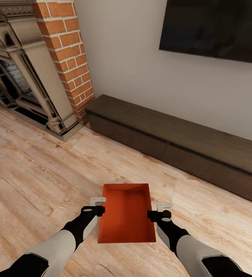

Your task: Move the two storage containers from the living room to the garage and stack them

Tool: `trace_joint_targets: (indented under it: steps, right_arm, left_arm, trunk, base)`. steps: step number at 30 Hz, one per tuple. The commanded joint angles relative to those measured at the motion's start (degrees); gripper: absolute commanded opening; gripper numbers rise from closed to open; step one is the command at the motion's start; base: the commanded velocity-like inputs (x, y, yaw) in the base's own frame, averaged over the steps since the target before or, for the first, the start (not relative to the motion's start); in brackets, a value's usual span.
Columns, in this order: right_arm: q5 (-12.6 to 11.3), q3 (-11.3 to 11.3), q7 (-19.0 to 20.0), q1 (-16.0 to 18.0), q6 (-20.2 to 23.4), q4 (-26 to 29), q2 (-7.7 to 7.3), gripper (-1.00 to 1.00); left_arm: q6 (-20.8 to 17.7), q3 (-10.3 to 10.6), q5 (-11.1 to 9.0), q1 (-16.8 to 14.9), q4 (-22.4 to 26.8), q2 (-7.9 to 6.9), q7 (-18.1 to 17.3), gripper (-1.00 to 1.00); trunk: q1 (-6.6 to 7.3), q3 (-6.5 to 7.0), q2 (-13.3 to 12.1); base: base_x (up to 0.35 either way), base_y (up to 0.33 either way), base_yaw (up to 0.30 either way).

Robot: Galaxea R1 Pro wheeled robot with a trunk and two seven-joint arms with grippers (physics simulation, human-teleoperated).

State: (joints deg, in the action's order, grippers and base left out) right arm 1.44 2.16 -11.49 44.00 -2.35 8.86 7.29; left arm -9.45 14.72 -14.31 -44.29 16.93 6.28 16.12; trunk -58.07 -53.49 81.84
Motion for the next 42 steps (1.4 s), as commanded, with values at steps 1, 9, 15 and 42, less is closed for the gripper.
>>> trace_joint_targets:
  steps: [1, 9, 15, 42]
  right_arm:
    - [0.1, 0.2, -0.3, 0.0, -0.1, -0.1, 0.01, 1.0]
    - [0.1, 0.2, -0.3, 0.0, -0.1, -0.1, 0.01, 1.0]
    - [0.1, 0.2, -0.3, 0.0, -0.1, -0.1, 0.01, 1.0]
    - [-0.2, 0.1, -0.3, 0.0, -0.1, -0.1, -0.16, 1.0]
  left_arm:
    - [-0.3, 0.5, -0.5, 0.0, 0.1, -0.04, 0.4, 1.0]
    - [-0.3, 0.5, -0.5, 0.0, 0.1, -0.04, 0.4, 1.0]
    - [-0.3, 0.5, -0.5, 0.0, 0.1, -0.04, 0.4, 1.0]
    - [-0.3, 0.3, -1.4, 0.0, -1.5, -0.18, 0.2, 1.0]
  trunk:
    - [-0.22, -0.22, 0.4]
    - [-1.98, -1.65, 3.6]
    - [-3.3, -2.73, 6.0]
    - [-9.23, -7.58, 16.9]
  base:
    - [0.0, 0.0, 0.0]
    - [0.0, 0.0, 0.0]
    - [0.0, 0.0, 0.0]
    - [0.0, 0.0, 0.0]
